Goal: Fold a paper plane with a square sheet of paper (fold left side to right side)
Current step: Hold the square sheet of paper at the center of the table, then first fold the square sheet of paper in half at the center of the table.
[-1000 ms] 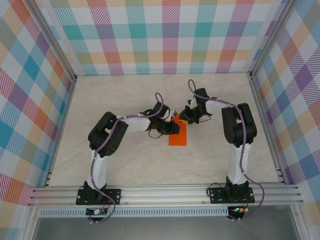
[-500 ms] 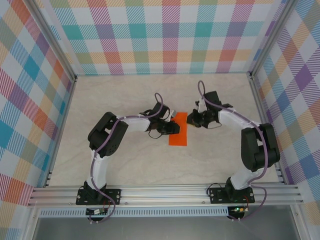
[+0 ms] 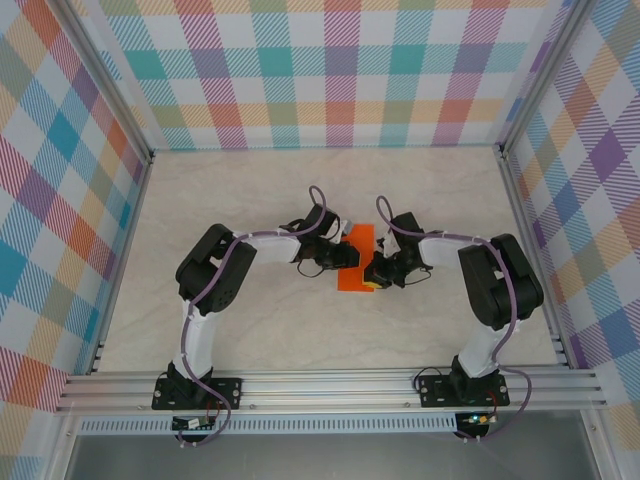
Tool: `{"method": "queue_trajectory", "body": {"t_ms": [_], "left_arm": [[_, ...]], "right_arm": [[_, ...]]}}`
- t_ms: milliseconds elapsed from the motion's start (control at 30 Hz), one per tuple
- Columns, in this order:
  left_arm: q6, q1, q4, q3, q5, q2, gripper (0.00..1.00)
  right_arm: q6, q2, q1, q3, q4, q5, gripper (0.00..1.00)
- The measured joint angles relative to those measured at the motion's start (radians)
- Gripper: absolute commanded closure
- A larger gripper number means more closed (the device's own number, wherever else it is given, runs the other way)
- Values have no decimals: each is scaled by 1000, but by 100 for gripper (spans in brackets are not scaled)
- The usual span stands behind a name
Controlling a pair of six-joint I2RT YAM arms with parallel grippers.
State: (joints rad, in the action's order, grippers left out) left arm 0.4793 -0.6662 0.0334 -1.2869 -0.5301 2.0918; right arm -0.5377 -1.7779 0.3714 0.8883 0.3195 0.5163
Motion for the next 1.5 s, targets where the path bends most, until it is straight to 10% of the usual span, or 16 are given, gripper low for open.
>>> {"method": "queue_trajectory", "body": {"t_ms": [1500], "left_arm": [[1, 134, 130, -272, -76, 165, 76]], "right_arm": [[56, -5, 2, 14, 35, -26, 95]]}}
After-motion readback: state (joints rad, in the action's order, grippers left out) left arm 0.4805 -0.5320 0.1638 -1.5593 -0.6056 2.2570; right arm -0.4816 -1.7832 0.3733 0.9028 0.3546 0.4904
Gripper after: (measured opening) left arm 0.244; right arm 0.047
